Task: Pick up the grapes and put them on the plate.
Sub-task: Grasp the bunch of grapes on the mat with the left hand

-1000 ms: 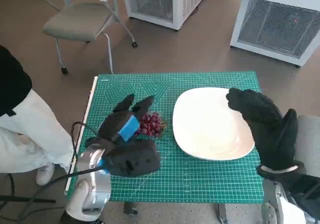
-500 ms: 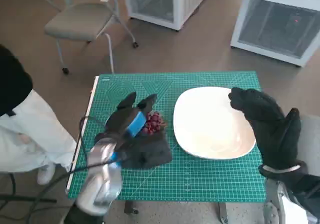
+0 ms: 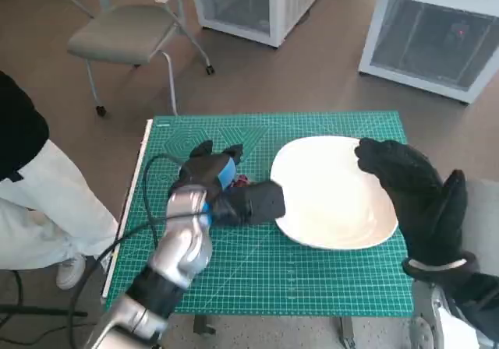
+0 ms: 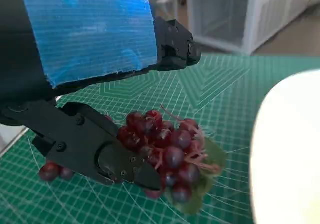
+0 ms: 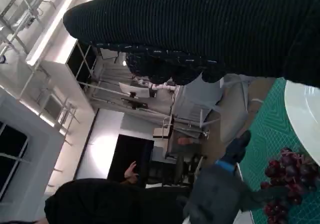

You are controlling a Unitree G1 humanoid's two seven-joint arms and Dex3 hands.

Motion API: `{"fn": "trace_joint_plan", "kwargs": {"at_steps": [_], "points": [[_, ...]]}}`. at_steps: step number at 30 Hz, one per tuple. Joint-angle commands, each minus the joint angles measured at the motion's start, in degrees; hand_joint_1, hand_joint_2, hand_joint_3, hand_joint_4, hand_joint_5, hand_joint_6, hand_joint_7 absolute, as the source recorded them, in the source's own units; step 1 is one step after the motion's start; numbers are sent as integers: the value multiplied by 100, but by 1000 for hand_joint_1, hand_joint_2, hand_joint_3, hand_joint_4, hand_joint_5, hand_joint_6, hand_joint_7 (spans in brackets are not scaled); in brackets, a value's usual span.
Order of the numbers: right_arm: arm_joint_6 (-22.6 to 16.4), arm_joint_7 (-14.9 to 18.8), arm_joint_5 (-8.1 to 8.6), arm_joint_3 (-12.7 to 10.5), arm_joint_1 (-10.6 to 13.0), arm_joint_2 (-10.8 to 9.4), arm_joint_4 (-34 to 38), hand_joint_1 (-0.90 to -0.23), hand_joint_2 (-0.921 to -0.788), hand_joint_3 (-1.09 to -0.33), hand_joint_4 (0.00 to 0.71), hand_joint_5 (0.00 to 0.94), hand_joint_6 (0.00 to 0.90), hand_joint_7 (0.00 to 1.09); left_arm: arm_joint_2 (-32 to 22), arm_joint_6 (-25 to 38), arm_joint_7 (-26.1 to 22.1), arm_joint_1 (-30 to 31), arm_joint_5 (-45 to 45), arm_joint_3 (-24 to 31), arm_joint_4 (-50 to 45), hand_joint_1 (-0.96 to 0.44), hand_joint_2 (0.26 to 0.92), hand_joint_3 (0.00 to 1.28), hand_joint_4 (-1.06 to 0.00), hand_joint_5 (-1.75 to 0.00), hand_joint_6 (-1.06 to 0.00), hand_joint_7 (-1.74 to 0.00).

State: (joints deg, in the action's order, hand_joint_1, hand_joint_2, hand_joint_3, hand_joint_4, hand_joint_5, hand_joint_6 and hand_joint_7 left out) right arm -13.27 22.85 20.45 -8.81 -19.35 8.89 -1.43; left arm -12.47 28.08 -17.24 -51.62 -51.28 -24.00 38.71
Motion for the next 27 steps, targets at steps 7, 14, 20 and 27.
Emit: {"fn": "trace_joint_plan", "kwargs": {"at_steps": [7, 14, 20, 27], "points": [[19, -23, -28, -31, 167, 36, -24, -506, -921, -577, 342, 626, 147, 972, 375, -578, 468, -1010, 526, -108, 2269, -203, 753, 9, -161, -22, -318, -25], [13, -23, -45, -50, 183, 50, -56, -506, -921, -578, 339, 626, 147, 974, 455, -753, 562, -1184, 841, -117, 2743, -138, 786, 20, -178, -17, -316, -13], [0, -31, -69, -55, 204, 53, -93, -501, -921, -579, 338, 627, 146, 976, 415, -898, 583, -1195, 991, -156, 2855, -64, 827, 33, -189, -14, -297, -3], [-15, -30, -81, -55, 202, 57, -87, -500, -921, -579, 338, 628, 143, 977, 381, -989, 620, -1197, 1096, -192, 2919, -44, 815, 21, -200, -13, -313, -9]]}}
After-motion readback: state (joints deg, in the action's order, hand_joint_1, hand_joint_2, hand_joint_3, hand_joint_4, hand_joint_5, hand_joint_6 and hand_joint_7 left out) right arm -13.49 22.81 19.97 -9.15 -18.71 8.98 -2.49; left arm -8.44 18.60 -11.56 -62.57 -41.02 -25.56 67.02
